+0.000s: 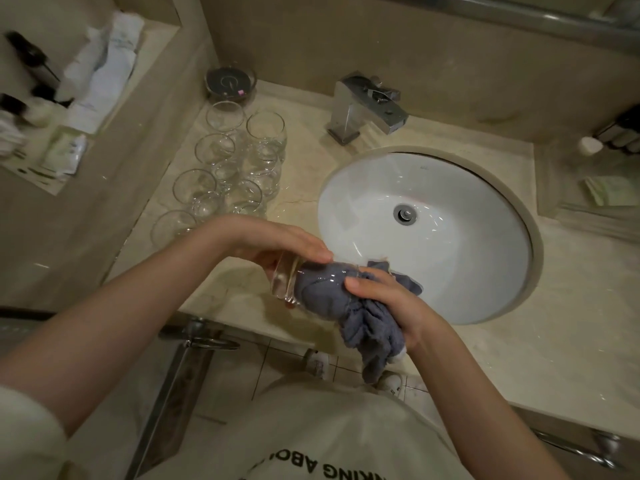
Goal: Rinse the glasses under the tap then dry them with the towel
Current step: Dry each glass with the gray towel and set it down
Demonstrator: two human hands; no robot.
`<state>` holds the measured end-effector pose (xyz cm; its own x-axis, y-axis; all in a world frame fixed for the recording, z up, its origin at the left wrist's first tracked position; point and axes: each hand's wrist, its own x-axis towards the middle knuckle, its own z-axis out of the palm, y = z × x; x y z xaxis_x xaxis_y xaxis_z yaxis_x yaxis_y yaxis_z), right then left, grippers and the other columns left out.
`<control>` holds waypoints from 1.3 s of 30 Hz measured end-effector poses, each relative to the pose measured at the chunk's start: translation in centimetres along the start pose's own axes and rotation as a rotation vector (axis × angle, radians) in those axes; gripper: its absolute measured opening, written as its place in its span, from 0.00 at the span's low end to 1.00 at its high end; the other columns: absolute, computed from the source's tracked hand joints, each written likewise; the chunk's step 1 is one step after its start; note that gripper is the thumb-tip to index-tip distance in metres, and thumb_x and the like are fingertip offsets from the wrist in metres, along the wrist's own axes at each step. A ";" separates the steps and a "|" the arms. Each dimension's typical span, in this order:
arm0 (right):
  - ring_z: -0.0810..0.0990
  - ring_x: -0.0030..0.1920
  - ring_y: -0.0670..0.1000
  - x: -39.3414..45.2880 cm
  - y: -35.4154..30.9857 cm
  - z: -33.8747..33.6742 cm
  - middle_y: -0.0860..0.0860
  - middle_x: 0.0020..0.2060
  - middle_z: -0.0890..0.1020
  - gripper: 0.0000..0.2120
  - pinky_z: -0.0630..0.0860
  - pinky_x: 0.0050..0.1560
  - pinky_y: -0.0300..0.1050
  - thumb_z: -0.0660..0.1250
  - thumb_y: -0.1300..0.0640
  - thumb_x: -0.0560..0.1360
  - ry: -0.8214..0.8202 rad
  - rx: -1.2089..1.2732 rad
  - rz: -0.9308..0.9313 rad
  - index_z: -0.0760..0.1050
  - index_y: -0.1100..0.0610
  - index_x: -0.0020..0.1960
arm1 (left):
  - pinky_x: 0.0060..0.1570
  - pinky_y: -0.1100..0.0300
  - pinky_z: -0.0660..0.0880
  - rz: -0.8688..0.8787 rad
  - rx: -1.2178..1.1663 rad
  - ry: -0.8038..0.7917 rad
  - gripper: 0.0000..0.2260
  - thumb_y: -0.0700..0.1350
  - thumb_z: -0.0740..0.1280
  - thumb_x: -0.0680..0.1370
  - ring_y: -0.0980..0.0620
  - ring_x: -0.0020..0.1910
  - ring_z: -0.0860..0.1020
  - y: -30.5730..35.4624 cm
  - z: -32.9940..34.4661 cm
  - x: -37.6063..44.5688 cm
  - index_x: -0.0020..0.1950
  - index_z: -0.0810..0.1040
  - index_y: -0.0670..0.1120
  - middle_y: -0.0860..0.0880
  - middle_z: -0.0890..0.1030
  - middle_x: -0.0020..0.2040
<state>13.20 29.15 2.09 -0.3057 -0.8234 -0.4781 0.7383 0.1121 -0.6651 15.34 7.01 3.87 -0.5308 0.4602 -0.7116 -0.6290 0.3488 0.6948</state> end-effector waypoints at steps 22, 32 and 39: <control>0.79 0.24 0.56 0.7 -1.0 -3.4 0.60 0.26 0.78 0.29 0.77 0.26 0.42 0.86 0.51 0.48 0.129 0.271 0.149 0.80 0.65 0.41 | 0.52 0.59 0.77 0.238 -0.135 0.512 0.45 0.62 0.83 0.50 0.47 0.57 0.81 -7.2 -1.8 -5.1 0.63 0.74 0.50 0.45 0.84 0.55; 0.78 0.24 0.55 1.1 -0.2 -2.7 0.60 0.28 0.78 0.36 0.77 0.25 0.42 0.87 0.52 0.45 0.168 0.276 0.152 0.77 0.66 0.46 | 0.61 0.69 0.71 0.331 -0.121 1.101 0.39 0.57 0.82 0.48 0.64 0.56 0.77 -11.3 2.4 -5.3 0.58 0.75 0.62 0.55 0.81 0.54; 0.78 0.25 0.55 1.0 0.0 -2.8 0.59 0.27 0.78 0.36 0.77 0.26 0.43 0.86 0.51 0.48 0.148 0.240 0.169 0.76 0.66 0.48 | 0.62 0.55 0.59 0.147 0.047 1.385 0.40 0.50 0.84 0.54 0.60 0.63 0.65 -11.7 3.6 -3.8 0.60 0.69 0.61 0.66 0.76 0.53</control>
<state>11.25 29.90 -0.02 -0.2379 -0.7124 -0.6602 0.9012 0.0917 -0.4236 26.75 4.09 -1.13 -0.7305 -0.6691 -0.1366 -0.5146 0.4078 0.7542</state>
